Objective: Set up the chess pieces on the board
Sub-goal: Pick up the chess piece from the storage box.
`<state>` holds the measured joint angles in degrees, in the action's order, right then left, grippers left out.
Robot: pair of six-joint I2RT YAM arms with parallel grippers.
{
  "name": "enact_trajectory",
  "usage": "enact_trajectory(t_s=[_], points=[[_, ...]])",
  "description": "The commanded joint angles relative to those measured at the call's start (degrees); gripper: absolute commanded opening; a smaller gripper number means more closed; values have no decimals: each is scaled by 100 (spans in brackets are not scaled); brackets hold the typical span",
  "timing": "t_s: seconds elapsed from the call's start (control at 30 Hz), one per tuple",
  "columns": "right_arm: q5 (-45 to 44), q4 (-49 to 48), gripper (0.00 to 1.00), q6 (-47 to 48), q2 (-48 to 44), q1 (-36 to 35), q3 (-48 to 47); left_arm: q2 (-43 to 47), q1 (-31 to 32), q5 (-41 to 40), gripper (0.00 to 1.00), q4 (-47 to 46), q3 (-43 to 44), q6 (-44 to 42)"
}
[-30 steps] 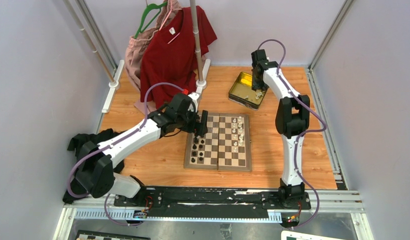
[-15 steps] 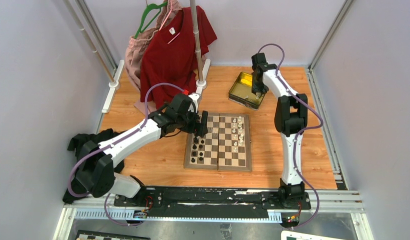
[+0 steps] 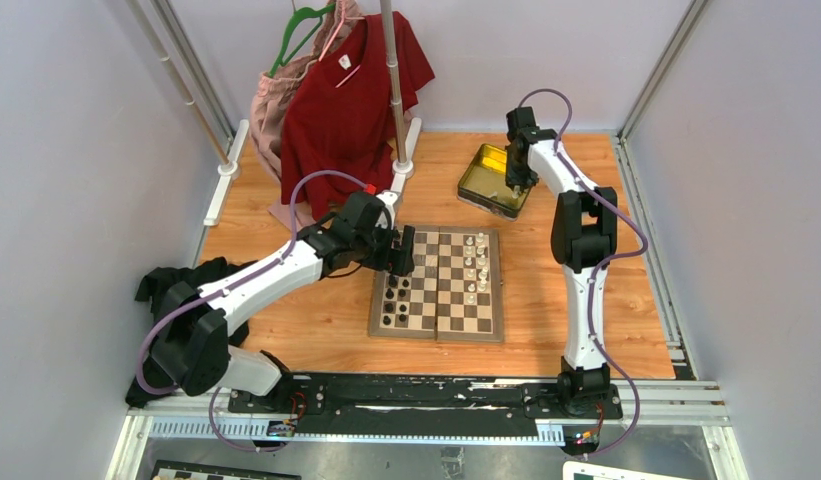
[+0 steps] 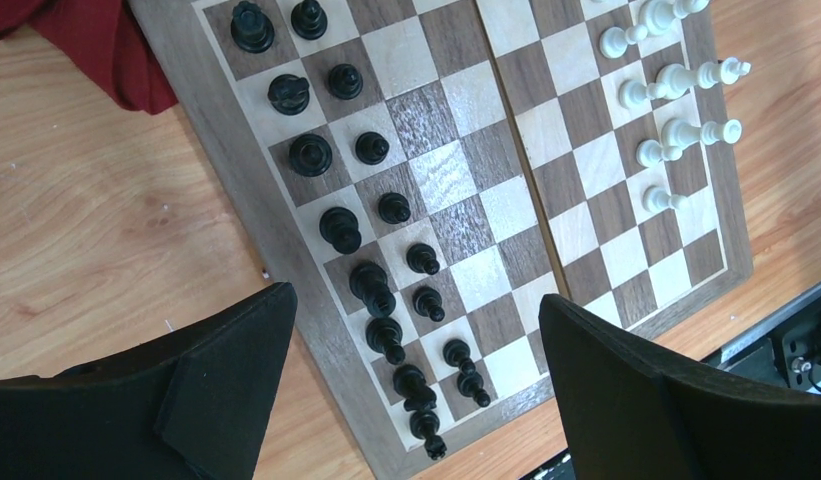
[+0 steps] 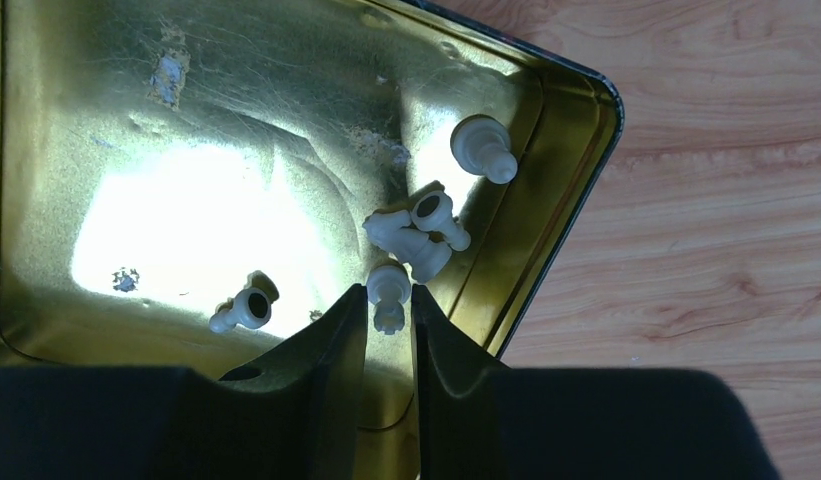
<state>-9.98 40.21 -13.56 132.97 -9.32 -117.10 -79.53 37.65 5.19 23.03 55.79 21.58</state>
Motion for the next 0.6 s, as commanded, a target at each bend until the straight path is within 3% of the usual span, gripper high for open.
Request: enact_trajectory(t_s=[0.0,0.17,0.43,0.57], points=[[92,38,27,37,105,80,124,177,-1,29,98,-147,-115,47],[124,41,25,12,86,80,168,217,-3,32,98,-156,-163,56],[163,47,2,65,-98,42,188,293,-3,21,98,-158,-215,54],[99,47,0,148,-316,-61,178,410,0,5,98,-148,-276,52]])
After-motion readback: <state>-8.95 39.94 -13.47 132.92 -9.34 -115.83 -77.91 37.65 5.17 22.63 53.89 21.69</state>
